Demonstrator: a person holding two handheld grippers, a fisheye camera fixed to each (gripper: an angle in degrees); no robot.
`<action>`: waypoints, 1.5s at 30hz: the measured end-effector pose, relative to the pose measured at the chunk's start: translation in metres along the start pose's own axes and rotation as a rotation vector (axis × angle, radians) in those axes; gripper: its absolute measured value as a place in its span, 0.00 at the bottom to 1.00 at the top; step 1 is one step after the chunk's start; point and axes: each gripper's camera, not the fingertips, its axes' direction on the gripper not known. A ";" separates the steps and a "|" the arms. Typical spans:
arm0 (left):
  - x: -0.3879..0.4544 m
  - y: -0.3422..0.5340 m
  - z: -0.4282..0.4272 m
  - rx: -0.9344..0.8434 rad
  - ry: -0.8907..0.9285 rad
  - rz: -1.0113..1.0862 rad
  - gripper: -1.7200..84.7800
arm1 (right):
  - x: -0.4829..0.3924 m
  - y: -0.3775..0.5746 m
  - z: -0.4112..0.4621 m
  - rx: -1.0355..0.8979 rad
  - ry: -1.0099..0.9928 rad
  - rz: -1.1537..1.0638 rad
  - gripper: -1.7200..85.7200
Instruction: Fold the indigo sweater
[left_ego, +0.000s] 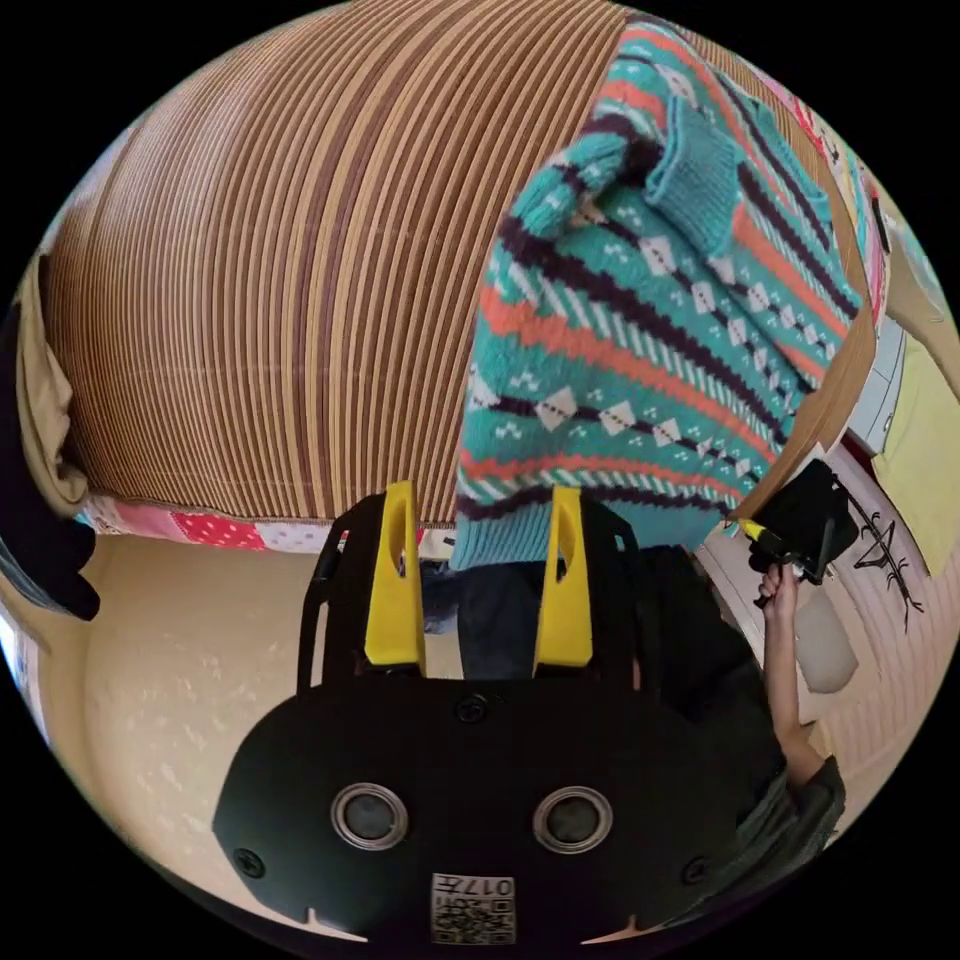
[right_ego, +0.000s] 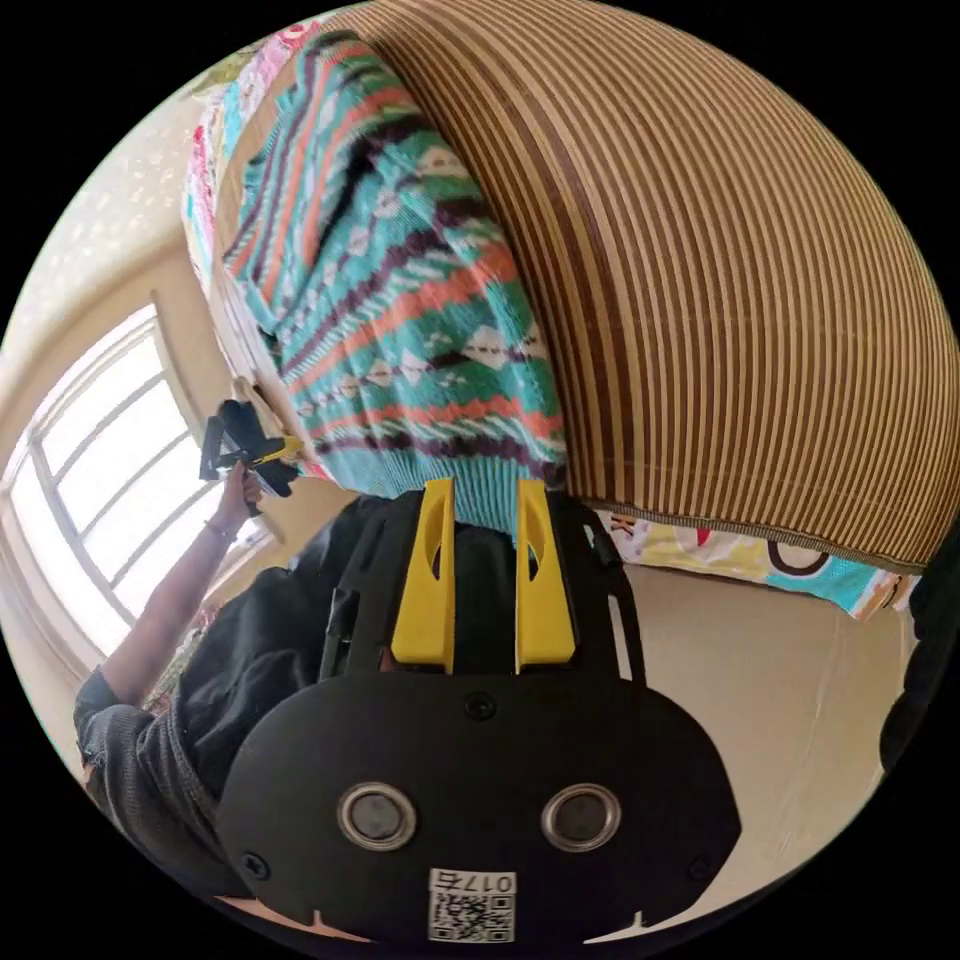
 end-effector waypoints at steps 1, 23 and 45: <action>-0.001 0.005 0.007 -0.021 0.001 0.013 0.23 | 0.005 -0.006 0.016 -0.065 0.044 0.015 0.11; -0.054 0.062 -0.095 0.132 -0.160 0.045 0.14 | 0.078 0.005 0.030 -0.093 -0.173 0.213 0.17; -0.187 0.212 -0.274 0.180 1.538 1.076 0.06 | 0.113 0.179 -0.076 0.248 -1.350 -0.712 0.04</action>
